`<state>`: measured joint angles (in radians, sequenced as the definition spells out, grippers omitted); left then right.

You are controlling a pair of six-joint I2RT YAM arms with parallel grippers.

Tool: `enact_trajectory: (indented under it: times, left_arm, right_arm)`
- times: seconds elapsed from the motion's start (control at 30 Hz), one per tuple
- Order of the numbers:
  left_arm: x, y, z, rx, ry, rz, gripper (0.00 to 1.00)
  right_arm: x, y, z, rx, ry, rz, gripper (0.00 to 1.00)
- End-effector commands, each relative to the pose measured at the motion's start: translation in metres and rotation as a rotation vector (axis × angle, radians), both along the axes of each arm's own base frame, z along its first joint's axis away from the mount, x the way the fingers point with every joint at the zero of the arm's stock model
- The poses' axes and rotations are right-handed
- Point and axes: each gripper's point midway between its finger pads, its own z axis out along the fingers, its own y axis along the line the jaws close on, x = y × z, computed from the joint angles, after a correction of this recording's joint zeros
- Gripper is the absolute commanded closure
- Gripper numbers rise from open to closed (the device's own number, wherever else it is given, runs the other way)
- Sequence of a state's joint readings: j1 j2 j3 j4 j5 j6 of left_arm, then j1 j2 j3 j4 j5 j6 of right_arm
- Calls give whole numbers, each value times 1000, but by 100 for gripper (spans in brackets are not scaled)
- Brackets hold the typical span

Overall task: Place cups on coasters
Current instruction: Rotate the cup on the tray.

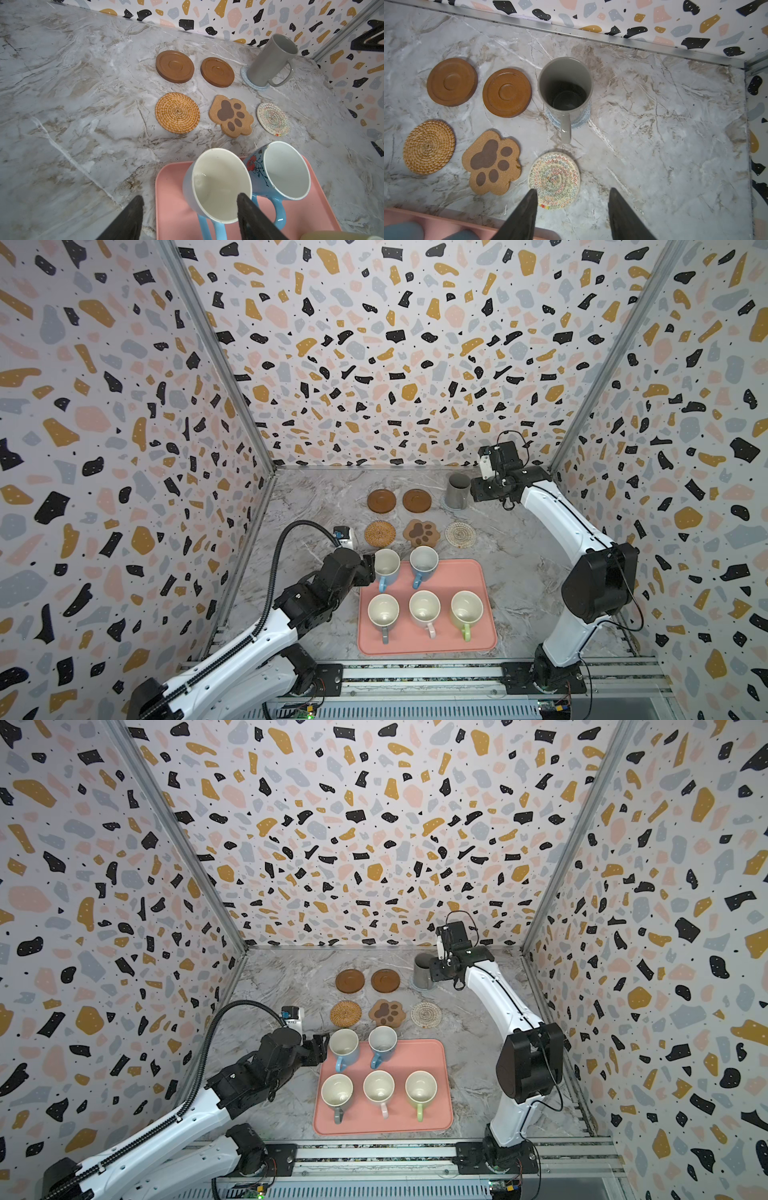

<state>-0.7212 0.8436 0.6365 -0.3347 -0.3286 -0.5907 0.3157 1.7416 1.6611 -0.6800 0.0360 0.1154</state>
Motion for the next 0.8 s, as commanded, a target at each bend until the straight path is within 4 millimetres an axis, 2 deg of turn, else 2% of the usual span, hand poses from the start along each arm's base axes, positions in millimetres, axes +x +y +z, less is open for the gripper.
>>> enact_trajectory:
  times: [0.0, 0.13, 0.17, 0.3, 0.5, 0.6, 0.77]
  left_arm:
    - [-2, -4, 11, 12, 2, -41, 29]
    - [-6, -3, 10, 39, 27, -56, 29]
    - [-5, -2, 10, 42, 27, -52, 29]
    - [0, -4, 16, 27, -3, -38, 28]
    - [6, -5, 18, 7, -36, -19, 27]
    - [6, -2, 16, 6, -41, -6, 27]
    - [3, 6, 13, 6, -47, 24, 26]
  right_arm:
    - [-12, 1, 16, 27, -20, 2, 43]
    - [-26, 9, 18, 54, -3, 14, 43]
    - [-34, 17, 19, 58, 3, 26, 43]
    - [-76, 58, 14, 81, 35, 74, 42]
    - [-140, 100, -3, 105, 124, 90, 39]
    - [-169, 114, -13, 116, 173, 103, 37]
    - [-201, 122, -35, 96, 254, 95, 34]
